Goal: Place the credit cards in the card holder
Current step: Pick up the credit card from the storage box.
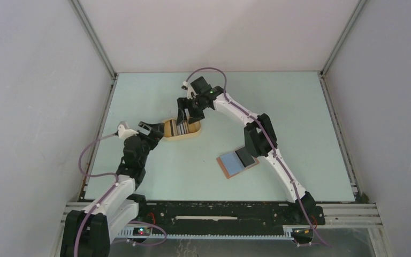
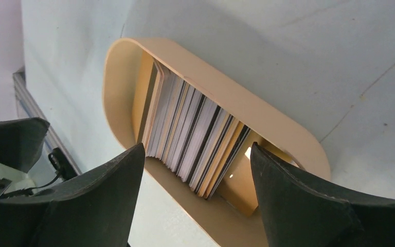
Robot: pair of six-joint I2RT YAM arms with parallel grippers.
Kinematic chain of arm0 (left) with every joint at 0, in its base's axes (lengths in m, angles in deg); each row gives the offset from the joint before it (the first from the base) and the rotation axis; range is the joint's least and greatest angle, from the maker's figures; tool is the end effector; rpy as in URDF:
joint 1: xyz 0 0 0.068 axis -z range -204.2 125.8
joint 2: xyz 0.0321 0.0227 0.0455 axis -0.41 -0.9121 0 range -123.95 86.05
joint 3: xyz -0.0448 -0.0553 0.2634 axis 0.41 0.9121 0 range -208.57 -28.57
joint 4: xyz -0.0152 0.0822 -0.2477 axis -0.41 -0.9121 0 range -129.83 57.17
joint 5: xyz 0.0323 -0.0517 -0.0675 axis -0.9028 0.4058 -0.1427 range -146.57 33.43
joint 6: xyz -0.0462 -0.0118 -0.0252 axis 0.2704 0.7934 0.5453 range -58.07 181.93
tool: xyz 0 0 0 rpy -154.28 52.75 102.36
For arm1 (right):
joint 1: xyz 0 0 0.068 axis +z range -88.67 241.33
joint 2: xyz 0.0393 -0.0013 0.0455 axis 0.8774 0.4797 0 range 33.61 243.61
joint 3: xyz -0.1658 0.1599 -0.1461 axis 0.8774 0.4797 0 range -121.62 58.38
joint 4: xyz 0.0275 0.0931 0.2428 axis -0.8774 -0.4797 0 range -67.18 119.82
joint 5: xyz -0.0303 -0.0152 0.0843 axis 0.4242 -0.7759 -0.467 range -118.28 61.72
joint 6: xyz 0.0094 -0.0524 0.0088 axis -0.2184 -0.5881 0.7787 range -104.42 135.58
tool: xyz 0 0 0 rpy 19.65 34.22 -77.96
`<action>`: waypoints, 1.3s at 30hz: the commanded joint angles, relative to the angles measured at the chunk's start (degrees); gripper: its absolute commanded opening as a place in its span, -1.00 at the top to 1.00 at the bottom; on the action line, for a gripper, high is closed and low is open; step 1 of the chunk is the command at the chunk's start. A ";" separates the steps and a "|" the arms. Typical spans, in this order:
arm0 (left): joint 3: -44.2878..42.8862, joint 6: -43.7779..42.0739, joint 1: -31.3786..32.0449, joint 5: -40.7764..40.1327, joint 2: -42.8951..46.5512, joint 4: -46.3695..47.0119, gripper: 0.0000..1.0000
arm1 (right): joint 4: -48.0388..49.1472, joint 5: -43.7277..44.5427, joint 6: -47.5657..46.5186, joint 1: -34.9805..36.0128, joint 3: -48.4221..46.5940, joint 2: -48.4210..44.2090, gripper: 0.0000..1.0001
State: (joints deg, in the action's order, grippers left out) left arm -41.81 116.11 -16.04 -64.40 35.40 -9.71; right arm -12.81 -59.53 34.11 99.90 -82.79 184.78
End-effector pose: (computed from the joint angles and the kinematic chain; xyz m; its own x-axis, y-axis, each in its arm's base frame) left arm 0.1883 -0.0222 0.1894 -0.1511 -0.7898 -0.5945 -0.1923 0.6134 -0.7660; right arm 0.4312 0.3675 0.1743 -0.8368 -0.3198 -0.4444 -0.5413 0.6051 0.5838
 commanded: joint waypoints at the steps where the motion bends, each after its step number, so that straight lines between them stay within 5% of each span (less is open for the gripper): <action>1: 1.37 1.29 -0.69 -1.40 1.10 2.29 -0.88 | -0.84 4.42 1.69 0.31 -3.38 -0.04 -0.70; 13: 1.72 1.29 -0.71 -1.13 1.17 2.71 -0.88 | 0.01 0.51 5.60 1.51 -2.75 1.84 -0.73; 31: 3.20 1.46 -0.82 -0.88 2.23 4.73 -0.89 | 9.29 -18.18 16.79 0.64 1.61 2.90 -0.68; 39: 3.32 1.46 -0.95 -0.73 2.31 5.05 -0.89 | 7.80 -16.82 15.53 0.49 1.01 2.97 -0.65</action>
State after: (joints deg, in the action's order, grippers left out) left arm -39.67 117.07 -16.48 -64.51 36.80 -7.20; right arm -5.60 -73.86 48.95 100.23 -81.19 187.49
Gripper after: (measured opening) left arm 0.943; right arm 0.834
